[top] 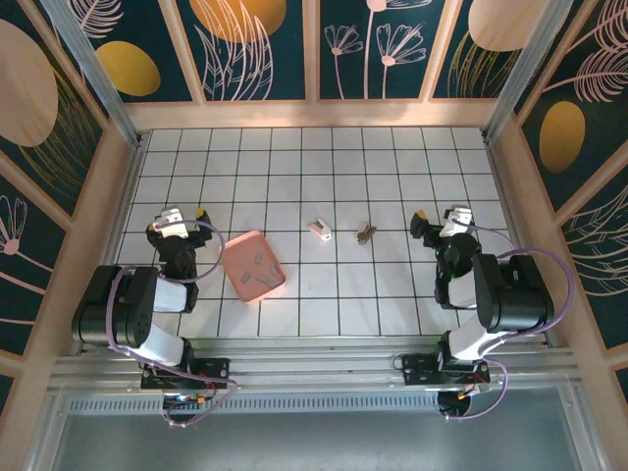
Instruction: Load the staples into the stapler
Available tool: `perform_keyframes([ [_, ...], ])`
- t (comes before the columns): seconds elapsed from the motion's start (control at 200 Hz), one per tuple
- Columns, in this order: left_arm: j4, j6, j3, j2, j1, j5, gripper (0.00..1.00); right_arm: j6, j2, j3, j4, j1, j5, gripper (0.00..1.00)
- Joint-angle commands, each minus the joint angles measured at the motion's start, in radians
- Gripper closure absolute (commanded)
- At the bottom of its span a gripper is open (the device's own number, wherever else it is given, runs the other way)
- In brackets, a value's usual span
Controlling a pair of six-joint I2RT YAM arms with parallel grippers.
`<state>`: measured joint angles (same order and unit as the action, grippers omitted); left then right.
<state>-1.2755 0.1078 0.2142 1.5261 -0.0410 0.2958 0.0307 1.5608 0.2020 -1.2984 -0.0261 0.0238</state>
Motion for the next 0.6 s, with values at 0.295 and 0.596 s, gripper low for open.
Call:
perform_keyframes([
  [0.295,-0.023,-0.003,0.008,-0.007,0.005,-0.003,0.01,-0.025,0.004,0.01,-0.044,0.003,-0.021,0.01],
  [0.596,-0.022,-0.003,0.01,-0.007,0.004,-0.003,0.01,-0.023,0.005,0.009,-0.043,0.003,-0.021,0.01],
])
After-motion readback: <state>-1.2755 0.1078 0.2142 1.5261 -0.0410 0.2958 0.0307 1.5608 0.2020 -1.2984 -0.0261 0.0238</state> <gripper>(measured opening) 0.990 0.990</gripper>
